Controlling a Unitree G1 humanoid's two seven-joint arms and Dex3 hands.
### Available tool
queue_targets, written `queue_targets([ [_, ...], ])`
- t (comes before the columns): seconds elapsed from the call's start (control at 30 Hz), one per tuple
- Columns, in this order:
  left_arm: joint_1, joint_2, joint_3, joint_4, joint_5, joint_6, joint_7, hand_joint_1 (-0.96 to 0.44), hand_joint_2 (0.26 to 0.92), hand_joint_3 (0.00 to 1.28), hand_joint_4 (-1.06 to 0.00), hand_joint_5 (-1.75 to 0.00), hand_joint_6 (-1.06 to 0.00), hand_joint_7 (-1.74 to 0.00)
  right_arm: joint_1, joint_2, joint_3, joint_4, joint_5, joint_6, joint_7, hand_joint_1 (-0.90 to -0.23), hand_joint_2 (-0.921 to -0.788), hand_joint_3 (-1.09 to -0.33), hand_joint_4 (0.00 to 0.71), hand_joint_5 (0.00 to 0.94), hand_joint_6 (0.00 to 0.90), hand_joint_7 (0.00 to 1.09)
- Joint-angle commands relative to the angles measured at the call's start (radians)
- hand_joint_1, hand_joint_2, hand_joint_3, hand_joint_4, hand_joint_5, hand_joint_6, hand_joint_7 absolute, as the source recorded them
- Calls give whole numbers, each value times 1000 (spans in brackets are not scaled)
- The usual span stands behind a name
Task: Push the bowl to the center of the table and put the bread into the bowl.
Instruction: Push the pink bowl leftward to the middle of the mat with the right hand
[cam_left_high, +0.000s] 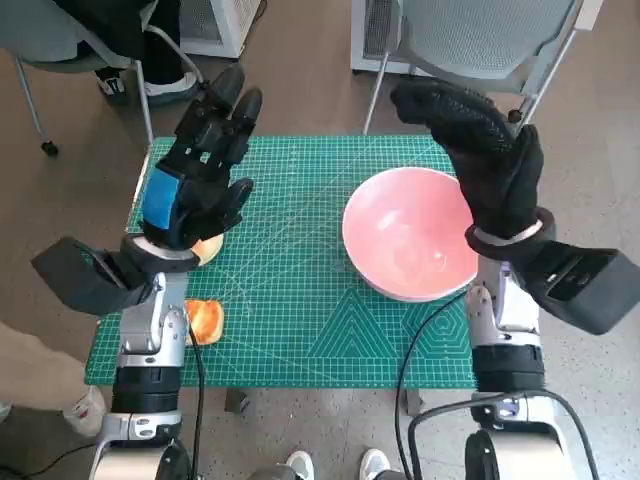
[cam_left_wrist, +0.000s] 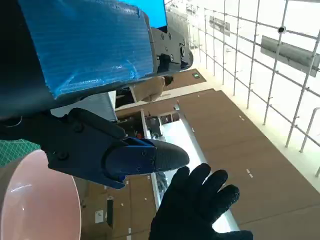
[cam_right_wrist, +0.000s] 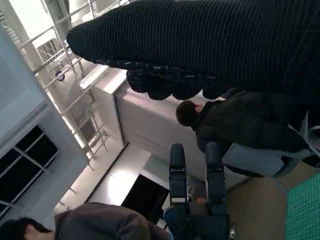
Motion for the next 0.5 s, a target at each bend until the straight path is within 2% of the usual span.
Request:
queue_targets([
  [0.03, -6, 4, 3, -11, 7, -6, 4, -671, 921, 395, -78, 0, -124, -184, 6, 0, -1, 11, -10, 3, -6, -682, -921, -899, 102, 0, 0, 382],
  [0.3, -3, 3, 3, -11, 7, -8, 4, -671, 921, 395, -79, 0, -122, -188, 15, -2, -8, 11, -5, -1, -8, -679, -921, -899, 102, 0, 0, 382],
  [0.5, 2, 2, 3, -13, 5, -8, 3, -670, 921, 401, -74, 0, -113, -189, -1, -29, -39, 60, -4, -17, -18, -684, -921, -895, 104, 1, 1, 383],
])
